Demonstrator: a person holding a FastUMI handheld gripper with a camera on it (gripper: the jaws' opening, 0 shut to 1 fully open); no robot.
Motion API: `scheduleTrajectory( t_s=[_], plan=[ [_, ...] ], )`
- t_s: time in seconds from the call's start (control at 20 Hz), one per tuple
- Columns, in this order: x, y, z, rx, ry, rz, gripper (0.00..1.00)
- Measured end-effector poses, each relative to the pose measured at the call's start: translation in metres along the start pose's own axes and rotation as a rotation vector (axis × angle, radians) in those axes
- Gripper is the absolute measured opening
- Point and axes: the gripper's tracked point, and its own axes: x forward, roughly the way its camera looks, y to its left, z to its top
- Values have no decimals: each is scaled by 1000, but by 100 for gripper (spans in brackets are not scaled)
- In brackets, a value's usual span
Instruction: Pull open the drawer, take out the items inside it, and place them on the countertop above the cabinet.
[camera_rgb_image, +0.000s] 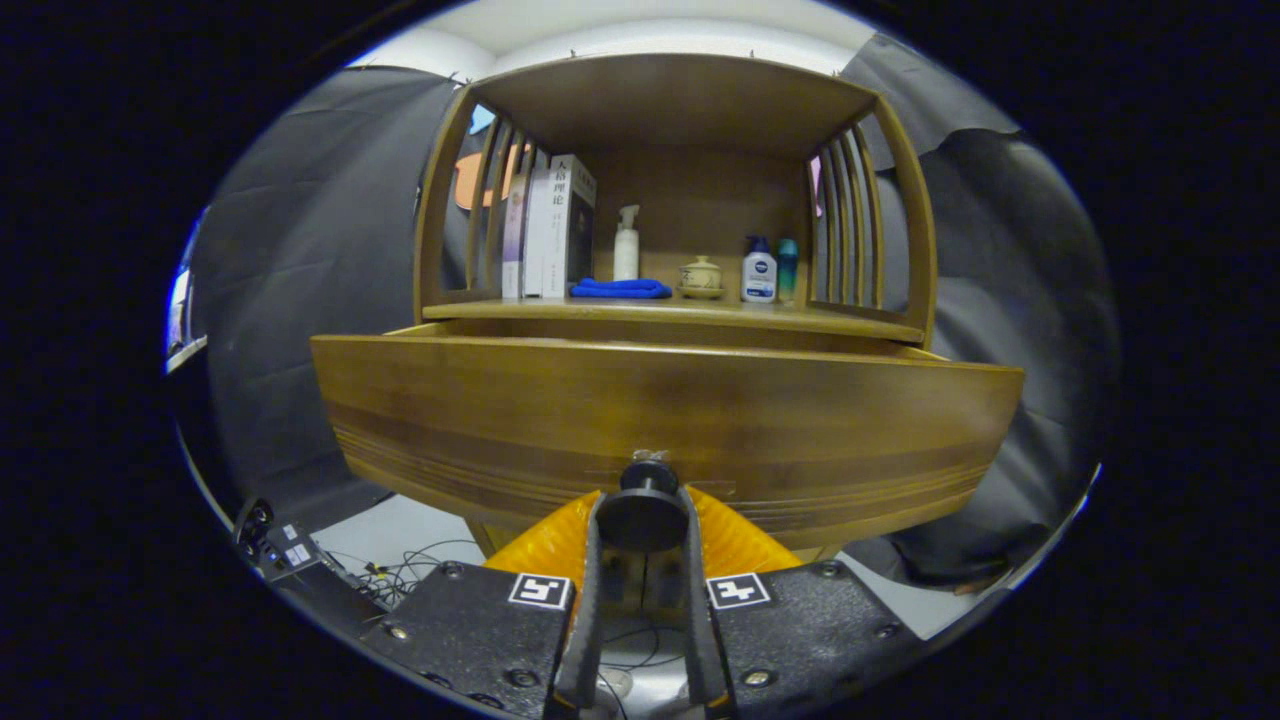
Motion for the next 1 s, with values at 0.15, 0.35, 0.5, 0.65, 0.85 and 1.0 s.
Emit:
scheduleTrajectory(
  t_s=[0.15, 0.35, 0.5, 0.65, 0.85, 1.0],
  plan=[
    [-14, 2, -5, 22, 1, 4, 36],
    [-23, 2, -14, 20, 5, 5, 36],
    [-24, 3, -19, 24, 12, 5, 36],
    [-24, 3, -18, 6, 7, -3, 37],
    [-40, -2, -2, -41, -44, -50, 53],
    [-64, -2, 18, -90, -113, -39, 77]
  ],
)
